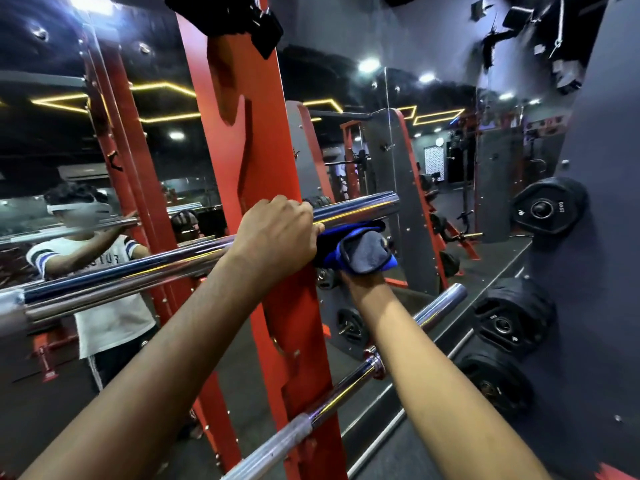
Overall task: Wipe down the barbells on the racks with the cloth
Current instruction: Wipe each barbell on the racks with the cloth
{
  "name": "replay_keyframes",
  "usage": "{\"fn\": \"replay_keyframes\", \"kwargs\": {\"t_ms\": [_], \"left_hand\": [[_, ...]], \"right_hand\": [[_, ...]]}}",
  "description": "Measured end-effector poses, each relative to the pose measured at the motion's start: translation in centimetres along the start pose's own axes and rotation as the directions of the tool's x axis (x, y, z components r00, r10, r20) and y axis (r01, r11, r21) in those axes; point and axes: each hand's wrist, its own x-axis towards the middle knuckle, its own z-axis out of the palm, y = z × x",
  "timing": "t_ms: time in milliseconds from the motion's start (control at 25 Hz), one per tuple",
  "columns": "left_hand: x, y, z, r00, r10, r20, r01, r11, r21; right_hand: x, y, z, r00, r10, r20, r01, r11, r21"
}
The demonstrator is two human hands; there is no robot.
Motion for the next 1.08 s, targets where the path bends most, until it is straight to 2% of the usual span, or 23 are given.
{"fn": "replay_keyframes", "kwargs": {"t_ms": [40,80,120,160,200,240,280,400,480,520,640,680,760,920,1040,1080], "left_hand": [[0.3,0.0,0.1,1.0,0.013,0.0,-0.013,1.0,0.011],[0.7,0.2,0.1,1.0,0.022,0.004,-0.022,1.0,0.012],[1.0,0.3,0.1,1.0,0.026,0.012,-0.026,1.0,0.008],[1.3,0.5,0.2,0.999,0.026,0.02,-0.026,1.0,0.005],[1.6,0.7,0.3,0.999,0.024,0.025,-0.024,1.0,0.006],[1.8,0.9,0.6,0.999,0.022,0.025,-0.022,1.0,0.014],[1.9,1.0,0.8,0.999,0.027,0.02,-0.028,0.999,0.027],[1.9,1.1,0.8,0.998,0.053,0.035,-0.054,0.998,0.026],[1.9,1.1,0.7,0.997,0.047,0.059,-0.047,0.999,0.007],[2.0,1.1,0.7,0.997,0.044,0.065,-0.044,0.999,0.003],[2.7,1.5,0.9,0.996,0.06,0.068,-0.061,0.998,0.011],[2.9,1.6,0.9,0.995,0.067,0.072,-0.067,0.998,0.005],[3.2,2.2,0.8,0.996,0.05,0.07,-0.049,0.999,-0.018],[3.0,2.9,0.8,1.0,0.005,0.018,-0.004,1.0,-0.022],[3.3,3.4,1.0,0.998,-0.052,0.033,0.054,0.998,-0.042],[3.6,3.6,1.1,0.996,-0.074,0.053,0.076,0.996,-0.042]], "right_hand": [[-0.1,-0.4,0.1,0.993,-0.118,0.013,0.119,0.99,-0.073],[0.9,-0.5,0.2,0.993,-0.111,-0.048,0.116,0.988,0.102],[1.8,-0.4,0.4,0.992,-0.052,-0.118,0.095,0.914,0.393],[2.7,-0.1,0.6,0.955,-0.1,-0.28,0.197,0.919,0.342],[2.6,0.0,0.7,0.873,-0.183,-0.453,0.303,0.93,0.207],[2.4,0.0,0.6,0.801,-0.317,-0.508,0.39,0.92,0.04],[2.1,0.4,0.3,0.744,-0.454,-0.491,0.468,0.878,-0.103],[2.3,0.2,-0.5,0.531,-0.782,-0.328,0.68,0.624,-0.386],[3.0,-1.3,-1.6,0.413,-0.898,-0.155,0.728,0.427,-0.536],[3.6,-2.1,-2.2,0.383,-0.921,-0.073,0.738,0.352,-0.576],[5.1,-5.5,-2.9,0.468,-0.873,0.137,0.659,0.241,-0.713],[6.0,-6.2,-3.1,0.515,-0.839,0.176,0.63,0.23,-0.742],[7.4,-7.9,-3.7,0.591,-0.79,0.164,0.593,0.288,-0.752],[8.5,-6.9,-5.7,0.719,-0.693,-0.043,0.499,0.56,-0.661],[8.1,-5.8,-5.6,0.867,-0.468,-0.173,0.399,0.859,-0.322],[8.4,-5.1,-5.9,0.895,-0.408,-0.18,0.372,0.905,-0.205]]}}
